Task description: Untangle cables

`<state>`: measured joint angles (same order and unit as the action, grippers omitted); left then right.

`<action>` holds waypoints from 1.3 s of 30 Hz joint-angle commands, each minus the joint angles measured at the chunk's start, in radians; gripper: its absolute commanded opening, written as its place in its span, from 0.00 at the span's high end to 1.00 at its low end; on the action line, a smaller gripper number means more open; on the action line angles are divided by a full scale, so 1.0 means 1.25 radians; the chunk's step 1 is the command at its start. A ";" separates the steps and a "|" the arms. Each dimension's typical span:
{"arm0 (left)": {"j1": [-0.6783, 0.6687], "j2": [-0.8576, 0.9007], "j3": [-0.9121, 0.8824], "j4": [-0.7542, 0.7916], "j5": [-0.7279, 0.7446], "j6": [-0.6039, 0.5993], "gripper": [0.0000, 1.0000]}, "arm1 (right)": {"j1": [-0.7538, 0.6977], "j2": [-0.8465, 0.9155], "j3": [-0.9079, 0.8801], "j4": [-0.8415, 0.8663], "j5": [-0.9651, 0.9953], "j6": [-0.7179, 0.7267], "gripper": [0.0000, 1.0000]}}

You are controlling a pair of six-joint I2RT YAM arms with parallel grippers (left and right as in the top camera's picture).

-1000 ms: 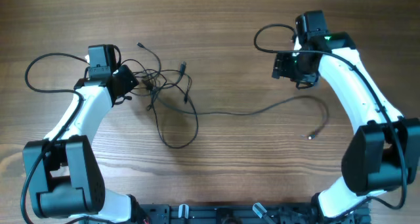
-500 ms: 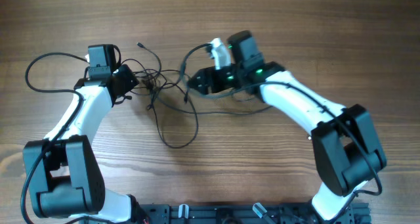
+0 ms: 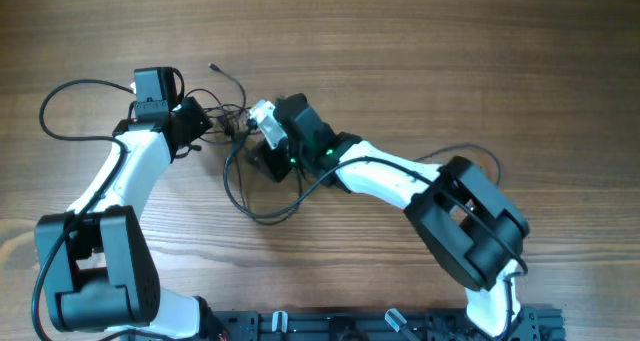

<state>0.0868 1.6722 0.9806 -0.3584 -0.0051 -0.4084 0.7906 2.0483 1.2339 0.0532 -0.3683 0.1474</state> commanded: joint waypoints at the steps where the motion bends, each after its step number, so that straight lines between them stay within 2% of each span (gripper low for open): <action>1: 0.000 0.010 0.001 0.003 0.013 0.010 0.96 | 0.001 -0.003 0.002 0.015 -0.002 0.010 0.96; 5: 0.000 0.010 0.001 0.003 0.013 0.009 0.96 | -0.018 -0.137 0.002 -0.032 -0.125 0.007 0.96; 8: 0.000 0.010 0.001 0.002 0.013 0.009 0.96 | -0.072 -0.343 0.002 -0.195 -0.136 -0.017 0.96; 10: 0.000 0.010 0.001 0.003 0.013 0.009 0.96 | -0.128 -0.473 0.002 -0.309 -0.138 -0.060 0.96; 13: 0.000 0.010 0.001 0.003 0.013 0.009 0.96 | -0.233 -0.605 0.002 -0.417 -0.138 -0.058 0.96; 16: 0.000 0.010 0.001 0.002 0.013 0.009 0.96 | -0.345 -0.673 0.002 -0.493 -0.138 -0.059 0.96; 18: 0.000 0.010 0.001 0.002 0.002 0.009 0.96 | -0.444 -0.688 0.002 -0.544 -0.138 -0.053 0.96; 20: 0.000 0.010 0.001 -0.008 -0.089 -0.001 0.96 | -0.559 -0.680 0.002 -0.602 -0.124 -0.052 0.96; 24: 0.011 0.010 0.001 -0.050 -0.249 -0.109 0.96 | -0.692 -0.645 0.002 -0.660 -0.073 -0.024 0.96; 28: 0.078 0.010 0.001 -0.073 -0.245 -0.147 0.96 | -0.750 -0.600 0.002 -0.669 -0.048 -0.009 0.96; 30: 0.099 0.010 0.001 -0.072 -0.187 -0.147 0.96 | -0.751 -0.573 0.002 -0.686 -0.007 0.009 0.96; 34: 0.101 0.010 0.001 -0.067 -0.166 -0.147 0.96 | -0.751 -0.485 0.002 -0.769 0.003 0.006 0.96; 37: 0.101 0.011 0.001 -0.064 -0.167 -0.146 0.96 | -0.751 -0.441 0.003 -0.776 -0.175 -0.075 0.96; 39: 0.101 0.022 0.001 -0.057 -0.168 -0.147 0.96 | -0.751 -0.457 0.040 -0.758 -0.395 -0.128 0.96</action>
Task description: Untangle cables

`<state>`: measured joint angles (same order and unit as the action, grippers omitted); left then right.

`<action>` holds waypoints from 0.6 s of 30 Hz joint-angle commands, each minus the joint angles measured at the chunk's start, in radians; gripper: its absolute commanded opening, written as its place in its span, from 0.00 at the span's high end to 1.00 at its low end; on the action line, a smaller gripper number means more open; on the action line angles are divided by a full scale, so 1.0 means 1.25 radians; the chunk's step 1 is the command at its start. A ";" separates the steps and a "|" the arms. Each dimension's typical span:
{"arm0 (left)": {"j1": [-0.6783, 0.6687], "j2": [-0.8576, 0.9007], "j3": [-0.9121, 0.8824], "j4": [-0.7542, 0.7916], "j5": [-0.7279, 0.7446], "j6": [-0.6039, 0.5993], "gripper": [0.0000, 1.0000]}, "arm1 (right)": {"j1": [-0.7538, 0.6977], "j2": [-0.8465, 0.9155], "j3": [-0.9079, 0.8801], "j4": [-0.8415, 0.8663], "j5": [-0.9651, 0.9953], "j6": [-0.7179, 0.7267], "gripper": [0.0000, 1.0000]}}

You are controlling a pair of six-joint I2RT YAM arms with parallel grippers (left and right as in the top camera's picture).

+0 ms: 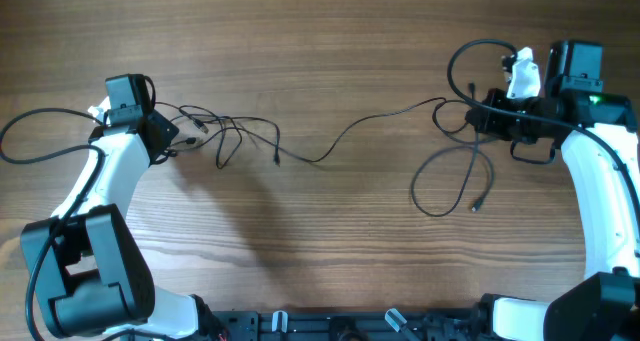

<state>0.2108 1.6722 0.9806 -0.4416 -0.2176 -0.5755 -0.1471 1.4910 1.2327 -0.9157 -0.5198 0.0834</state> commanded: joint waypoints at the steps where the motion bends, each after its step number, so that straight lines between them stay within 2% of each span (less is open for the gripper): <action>1: 0.002 0.034 0.001 0.013 0.001 -0.013 0.96 | -0.001 -0.023 0.070 0.020 -0.318 -0.087 0.96; 4: 0.002 0.104 0.001 0.042 0.001 -0.013 0.96 | -0.001 -0.085 0.146 0.109 -0.409 -0.087 0.96; 6: 0.002 0.137 0.001 0.060 0.012 -0.013 0.96 | -0.001 -0.115 0.151 0.160 -0.408 -0.084 0.96; 9: 0.002 0.142 0.001 0.060 0.023 -0.007 0.96 | -0.001 -0.122 0.144 0.154 -0.408 -0.085 0.96; 10: 0.002 0.141 0.001 0.061 0.041 0.003 0.92 | -0.001 -0.121 0.136 0.147 -0.408 -0.085 0.96; 12: 0.002 0.118 0.003 0.061 0.074 0.078 0.46 | -0.001 -0.116 0.136 0.133 -0.408 -0.085 0.96; 13: 0.002 0.101 0.006 0.050 0.076 0.084 0.27 | -0.001 -0.115 0.136 0.133 -0.408 -0.085 0.96; 15: 0.002 0.033 0.013 0.013 0.085 0.084 0.12 | -0.001 -0.115 0.136 0.134 -0.408 -0.085 0.96; 16: 0.002 -0.018 0.013 0.002 0.120 0.084 0.10 | -0.001 -0.115 0.136 0.133 -0.408 -0.085 0.96; 17: 0.002 -0.058 0.013 0.002 0.172 0.097 0.09 | -0.001 -0.114 0.136 0.133 -0.408 -0.085 0.96; 18: 0.002 -0.118 0.013 0.006 0.276 0.139 0.05 | -0.001 -0.112 0.136 0.132 -0.408 -0.085 0.96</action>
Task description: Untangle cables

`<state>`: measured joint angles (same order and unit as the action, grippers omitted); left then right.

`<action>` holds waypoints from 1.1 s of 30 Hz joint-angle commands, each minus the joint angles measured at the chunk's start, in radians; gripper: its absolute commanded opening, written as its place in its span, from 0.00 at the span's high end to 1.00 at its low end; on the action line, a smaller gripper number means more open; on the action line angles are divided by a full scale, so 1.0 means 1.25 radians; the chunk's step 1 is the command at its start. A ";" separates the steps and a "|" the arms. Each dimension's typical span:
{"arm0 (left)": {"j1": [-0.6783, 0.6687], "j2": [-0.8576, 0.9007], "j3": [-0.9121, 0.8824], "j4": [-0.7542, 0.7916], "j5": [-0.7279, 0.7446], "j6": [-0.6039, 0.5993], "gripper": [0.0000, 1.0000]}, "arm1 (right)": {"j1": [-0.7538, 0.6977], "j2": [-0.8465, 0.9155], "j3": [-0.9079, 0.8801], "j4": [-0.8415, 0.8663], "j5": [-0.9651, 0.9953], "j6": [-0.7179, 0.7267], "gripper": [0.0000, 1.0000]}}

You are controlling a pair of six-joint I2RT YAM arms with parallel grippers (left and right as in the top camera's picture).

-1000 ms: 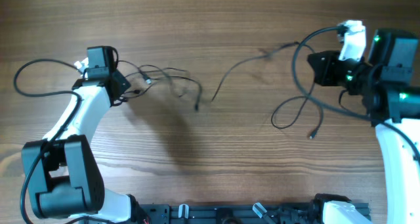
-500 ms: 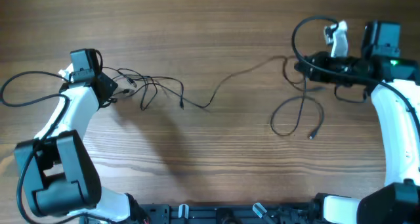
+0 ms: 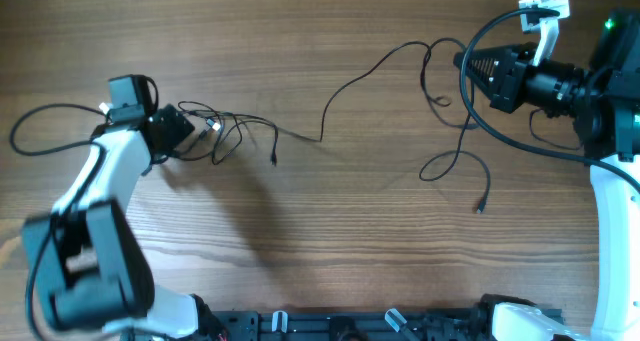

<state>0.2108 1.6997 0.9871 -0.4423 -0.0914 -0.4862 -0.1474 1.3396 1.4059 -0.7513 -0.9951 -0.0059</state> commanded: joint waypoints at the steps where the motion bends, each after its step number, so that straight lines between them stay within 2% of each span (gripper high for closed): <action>1: 0.002 -0.182 0.008 0.016 0.242 0.073 0.00 | -0.001 0.009 -0.003 -0.002 -0.028 -0.014 0.96; 2: 0.002 -0.218 0.008 0.025 0.305 0.073 0.00 | -0.001 0.009 -0.003 -0.003 -0.028 -0.014 0.96; 3: -0.007 -0.278 0.008 0.032 0.435 0.073 0.00 | -0.001 0.009 -0.003 -0.004 -0.028 -0.014 0.96; 5: -0.050 -0.315 0.008 0.030 0.533 0.154 0.00 | -0.001 0.009 -0.003 -0.004 -0.028 -0.014 0.96; 9: -0.195 -0.303 0.008 -0.001 0.567 0.358 0.00 | -0.001 0.009 -0.003 -0.005 -0.028 -0.014 0.96; 12: -0.354 -0.276 0.008 0.003 0.569 0.579 0.02 | -0.001 0.009 -0.003 -0.010 -0.028 -0.014 0.96; 13: -0.393 -0.269 0.008 0.012 0.568 0.619 0.01 | -0.001 0.009 -0.003 -0.013 -0.028 -0.014 0.96; 15: -0.481 -0.248 0.008 0.077 0.526 0.634 0.00 | -0.001 0.009 -0.003 -0.022 -0.028 -0.015 0.96; 18: -0.559 -0.224 0.008 0.191 0.486 0.626 0.00 | -0.001 0.009 -0.003 -0.034 -0.028 -0.017 0.96; 21: -0.599 -0.192 0.008 0.284 0.418 0.555 0.00 | 0.000 0.009 -0.004 -0.047 -0.028 -0.017 0.96; 22: -0.607 -0.177 0.008 0.312 0.385 0.533 0.03 | 0.000 0.009 -0.004 -0.047 -0.028 -0.017 0.96; 24: -0.607 -0.160 0.008 0.356 0.368 0.523 0.18 | 0.004 0.009 -0.004 -0.046 -0.028 -0.017 0.96; 25: -0.607 -0.156 0.008 0.375 0.353 0.510 0.23 | 0.005 0.009 -0.004 -0.046 -0.028 -0.017 0.96; 26: -0.607 -0.150 0.008 0.394 0.343 0.495 0.40 | 0.005 0.009 -0.004 -0.046 -0.028 -0.017 0.96; 27: -0.607 -0.145 0.008 0.408 0.344 0.486 0.64 | 0.005 0.009 -0.004 -0.046 -0.028 -0.017 0.96; 28: -0.606 -0.143 0.008 0.411 0.343 0.486 0.83 | 0.005 0.009 -0.004 -0.046 -0.028 -0.017 0.96; 29: -0.606 -0.143 0.008 0.404 0.332 0.486 0.94 | 0.005 0.009 -0.004 -0.047 -0.028 -0.017 0.96; 31: -0.606 -0.143 0.008 0.384 0.260 0.486 0.96 | 0.005 0.009 -0.004 -0.047 -0.028 -0.017 0.96; 33: -0.589 -0.143 0.008 0.293 0.005 0.421 0.96 | 0.005 0.009 -0.004 -0.050 -0.028 -0.017 0.96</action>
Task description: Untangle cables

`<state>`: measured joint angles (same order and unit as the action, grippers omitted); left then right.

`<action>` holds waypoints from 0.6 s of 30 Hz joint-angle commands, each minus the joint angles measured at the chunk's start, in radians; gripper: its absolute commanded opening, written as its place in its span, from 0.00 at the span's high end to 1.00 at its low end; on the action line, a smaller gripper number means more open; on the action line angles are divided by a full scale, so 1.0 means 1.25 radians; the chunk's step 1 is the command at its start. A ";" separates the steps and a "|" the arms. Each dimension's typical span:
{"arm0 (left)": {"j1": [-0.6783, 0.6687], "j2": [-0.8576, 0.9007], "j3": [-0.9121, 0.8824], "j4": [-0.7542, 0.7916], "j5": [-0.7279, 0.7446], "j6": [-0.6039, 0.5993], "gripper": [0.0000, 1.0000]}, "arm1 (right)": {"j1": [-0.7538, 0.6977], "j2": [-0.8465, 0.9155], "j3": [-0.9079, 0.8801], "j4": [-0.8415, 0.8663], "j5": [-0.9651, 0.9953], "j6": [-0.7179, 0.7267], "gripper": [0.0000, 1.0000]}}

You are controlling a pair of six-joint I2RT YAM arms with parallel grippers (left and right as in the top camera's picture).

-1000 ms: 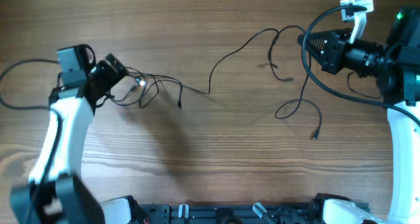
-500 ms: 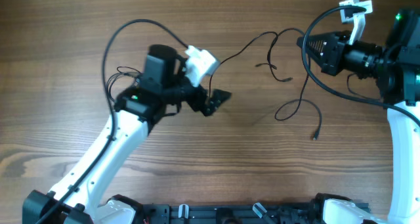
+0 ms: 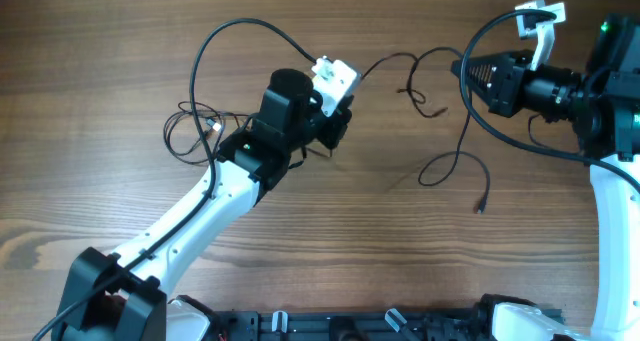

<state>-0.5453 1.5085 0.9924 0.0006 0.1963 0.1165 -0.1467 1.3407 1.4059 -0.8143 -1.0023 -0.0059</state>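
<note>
A thin black cable (image 3: pixel 455 161) runs from the table's middle up to my right gripper (image 3: pixel 462 73), which is raised at the far right and shut on it. Its loose end (image 3: pixel 480 207) lies below on the wood. A second tangle of thin black cable (image 3: pixel 188 131) lies at the left. My left gripper (image 3: pixel 338 124) is at the table's middle, between the two cables, over the left end of the right cable. Its fingers are hidden under the wrist, so its state does not show.
The wooden table (image 3: pixel 320 241) bears nothing else. The left arm's own thick black lead (image 3: pixel 240 23) arcs high above the far left middle. The left arm (image 3: pixel 200 206) crosses the near left diagonally. A black rail (image 3: pixel 340 326) runs along the front edge.
My left arm has moved from the far left edge to the table's middle, leaving the left tangle lying behind it. The right gripper stays raised at the right with its cable.
Both grippers were together at one knot left of centre. Then they stood far apart, the cables stretched across the table. Then the right gripper was raised with its cable free of the left tangle. Now the left gripper is at the middle.
</note>
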 commanded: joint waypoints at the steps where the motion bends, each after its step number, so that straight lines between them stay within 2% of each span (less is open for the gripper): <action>1: 0.049 0.010 0.003 -0.147 -0.364 -0.109 0.96 | 0.004 0.008 -0.004 0.001 -0.022 -0.017 0.96; 3: 0.102 0.010 0.003 -0.234 -0.456 -0.183 0.96 | 0.004 0.008 -0.004 0.001 -0.022 -0.022 0.96; 7: 0.286 0.010 0.003 -0.372 -0.446 -0.356 0.96 | 0.004 0.008 -0.004 -0.005 -0.001 -0.037 0.96; 8: 0.325 0.010 0.003 -0.388 -0.407 -0.379 0.96 | 0.004 0.008 -0.004 -0.005 0.012 -0.037 0.96; 11: 0.425 0.010 -0.006 -0.392 -0.185 -0.381 0.96 | 0.004 0.008 -0.004 -0.011 0.078 -0.034 0.96; 12: 0.444 0.010 -0.010 -0.390 -0.129 -0.370 0.96 | 0.004 0.009 -0.004 -0.020 0.139 -0.032 0.96; 15: 0.441 0.012 -0.010 -0.387 -0.129 -0.370 0.96 | 0.004 0.009 -0.005 -0.059 0.347 0.019 0.96; 16: 0.434 0.013 -0.010 -0.386 -0.130 -0.370 0.96 | 0.004 0.013 -0.005 -0.086 0.487 0.056 0.96; 18: 0.420 0.016 -0.010 -0.381 -0.130 -0.370 0.96 | 0.004 0.033 -0.005 -0.130 0.653 0.113 0.96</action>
<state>-0.0010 1.5150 0.9909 -0.4866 -0.0017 -0.3317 -0.1448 1.3434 1.4052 -0.9344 -0.5419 0.0299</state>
